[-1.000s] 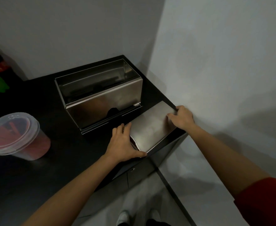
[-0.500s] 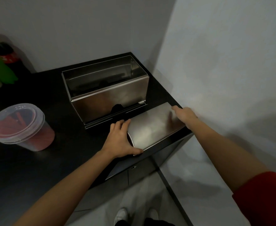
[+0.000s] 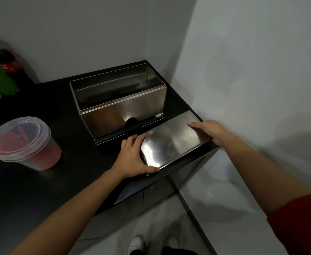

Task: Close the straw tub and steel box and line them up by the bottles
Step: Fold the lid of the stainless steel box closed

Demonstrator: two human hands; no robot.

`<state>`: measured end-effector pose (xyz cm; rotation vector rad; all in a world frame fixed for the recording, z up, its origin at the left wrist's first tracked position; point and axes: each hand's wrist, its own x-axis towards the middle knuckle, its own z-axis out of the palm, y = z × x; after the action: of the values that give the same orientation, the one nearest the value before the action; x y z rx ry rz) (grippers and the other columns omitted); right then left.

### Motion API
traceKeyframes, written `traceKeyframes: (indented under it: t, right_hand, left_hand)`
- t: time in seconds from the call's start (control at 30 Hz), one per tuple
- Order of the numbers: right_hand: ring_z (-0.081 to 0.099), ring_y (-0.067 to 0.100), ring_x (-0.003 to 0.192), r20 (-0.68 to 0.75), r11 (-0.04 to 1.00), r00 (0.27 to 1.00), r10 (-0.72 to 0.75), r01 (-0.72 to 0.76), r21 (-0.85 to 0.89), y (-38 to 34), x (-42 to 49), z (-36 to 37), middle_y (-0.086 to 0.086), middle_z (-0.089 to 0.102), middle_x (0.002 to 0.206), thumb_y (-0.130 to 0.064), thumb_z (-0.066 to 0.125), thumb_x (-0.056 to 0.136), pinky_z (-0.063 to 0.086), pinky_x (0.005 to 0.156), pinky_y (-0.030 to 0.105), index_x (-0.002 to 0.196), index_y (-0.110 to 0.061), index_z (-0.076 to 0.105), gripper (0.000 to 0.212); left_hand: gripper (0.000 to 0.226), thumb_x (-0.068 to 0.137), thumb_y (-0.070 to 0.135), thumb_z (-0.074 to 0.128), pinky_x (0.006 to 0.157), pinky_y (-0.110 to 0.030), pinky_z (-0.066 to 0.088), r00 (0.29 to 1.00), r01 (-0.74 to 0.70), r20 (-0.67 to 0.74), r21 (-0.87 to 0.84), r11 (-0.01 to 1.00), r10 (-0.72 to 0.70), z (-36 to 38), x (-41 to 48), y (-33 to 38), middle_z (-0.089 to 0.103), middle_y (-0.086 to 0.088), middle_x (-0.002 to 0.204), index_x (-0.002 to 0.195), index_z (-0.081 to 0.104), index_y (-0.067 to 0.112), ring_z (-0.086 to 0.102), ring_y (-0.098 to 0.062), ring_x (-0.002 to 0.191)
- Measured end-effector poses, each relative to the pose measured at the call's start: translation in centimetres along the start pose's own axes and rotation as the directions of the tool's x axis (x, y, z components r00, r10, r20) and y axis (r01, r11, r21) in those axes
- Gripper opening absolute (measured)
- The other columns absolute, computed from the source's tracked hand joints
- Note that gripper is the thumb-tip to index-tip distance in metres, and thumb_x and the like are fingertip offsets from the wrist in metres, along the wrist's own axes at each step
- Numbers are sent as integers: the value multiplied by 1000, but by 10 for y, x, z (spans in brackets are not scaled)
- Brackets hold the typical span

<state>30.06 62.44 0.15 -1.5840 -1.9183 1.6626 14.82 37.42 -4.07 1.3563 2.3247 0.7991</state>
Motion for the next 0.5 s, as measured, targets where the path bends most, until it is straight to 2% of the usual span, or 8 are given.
traceKeyframes:
  t: [0.1,0.17,0.3,0.4,0.5]
  right_hand:
    - [67,25,83,197,979,980,-18,-23,203,-2,-9,-11,10,71,89,-29,87,39,53,82,36,93,-5,66,62]
    - [66,22,76,252,959,965,-78,4,283,-3,-15,-16,7,69,80,-20,83,46,52,80,34,82,-8,62,43]
    - [69,18,66,271,925,948,-166,54,376,-2,-29,-19,4,72,71,-8,72,66,55,57,26,87,-7,61,23]
    - [70,19,65,245,914,953,-180,70,400,4,-38,-20,4,72,71,-4,67,74,53,54,25,90,-7,61,17]
    - [70,19,68,227,904,954,-193,83,420,12,-46,-24,5,73,74,-6,68,74,54,55,25,93,-8,63,20]
  left_hand:
    - [122,45,64,80,106,-28,17,1000,-10,6,-32,999,10,-2,-3,-2,23,-5,146,146,20,29,17,-21,131]
    - [123,45,65,80,108,-33,20,1000,-1,19,-55,998,2,-4,-3,-2,22,-4,147,146,20,29,16,-21,134]
    - [120,47,70,76,111,-41,23,999,11,52,-82,997,-7,-5,-4,4,19,-4,150,146,20,30,15,-24,137]
    - [113,54,68,74,111,-41,23,999,35,35,-139,990,-30,-3,-7,7,19,-4,151,146,22,29,15,-22,139]
    - [103,61,64,72,111,-41,26,997,54,-39,-209,976,-64,1,-15,12,22,-2,150,145,26,27,18,-20,139]
